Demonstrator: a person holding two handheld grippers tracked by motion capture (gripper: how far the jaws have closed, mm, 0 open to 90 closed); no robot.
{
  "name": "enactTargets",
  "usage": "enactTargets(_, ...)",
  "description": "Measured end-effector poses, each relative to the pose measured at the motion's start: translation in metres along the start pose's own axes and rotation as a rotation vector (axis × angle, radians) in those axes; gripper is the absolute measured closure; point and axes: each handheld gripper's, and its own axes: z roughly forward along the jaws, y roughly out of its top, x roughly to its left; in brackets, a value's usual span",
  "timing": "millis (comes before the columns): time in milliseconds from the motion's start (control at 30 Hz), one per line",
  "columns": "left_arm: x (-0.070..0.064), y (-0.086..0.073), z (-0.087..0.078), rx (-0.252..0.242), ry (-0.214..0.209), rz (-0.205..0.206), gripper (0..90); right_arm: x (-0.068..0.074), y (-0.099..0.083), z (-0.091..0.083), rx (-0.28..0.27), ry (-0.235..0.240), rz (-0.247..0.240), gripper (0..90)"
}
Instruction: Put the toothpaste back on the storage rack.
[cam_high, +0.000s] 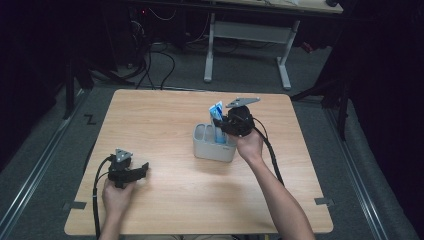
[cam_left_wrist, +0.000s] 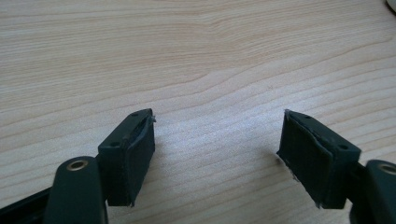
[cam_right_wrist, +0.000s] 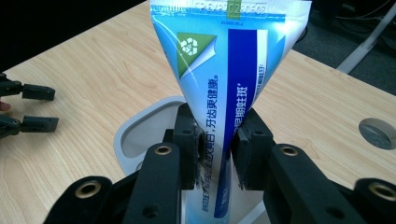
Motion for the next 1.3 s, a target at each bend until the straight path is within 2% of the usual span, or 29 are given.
enactTargets(300, 0.0, 0.0, 0.0, 0.0, -0.001, -0.002, 27.1, 0.003, -0.002, 0.007, 0.027, 0.01, -0.015, 72.6)
enactTargets(567, 0.0, 0.0, 0.0, -0.001, 0.002, 0.0, 27.1, 0.001, -0.01, 0.014, 0.046, 0.021, -0.001, 72.2)
enactTargets(933, 0.0, 0.0, 0.0, 0.0, 0.001, 0.0, 27.2, 0.001, -0.012, 0.015, 0.026, 0.04, 0.012, 70.6)
enactTargets(1100, 0.0, 0.0, 0.0, 0.0, 0.001, 0.0, 27.2, 0.002, -0.012, 0.017, 0.03, 0.041, 0.019, 66.7)
enactTargets(1300, 0.0, 0.0, 0.0, -0.001, 0.0, 0.0, 27.1, 0.001, -0.012, 0.012, 0.021, 0.031, 0.022, 59.6)
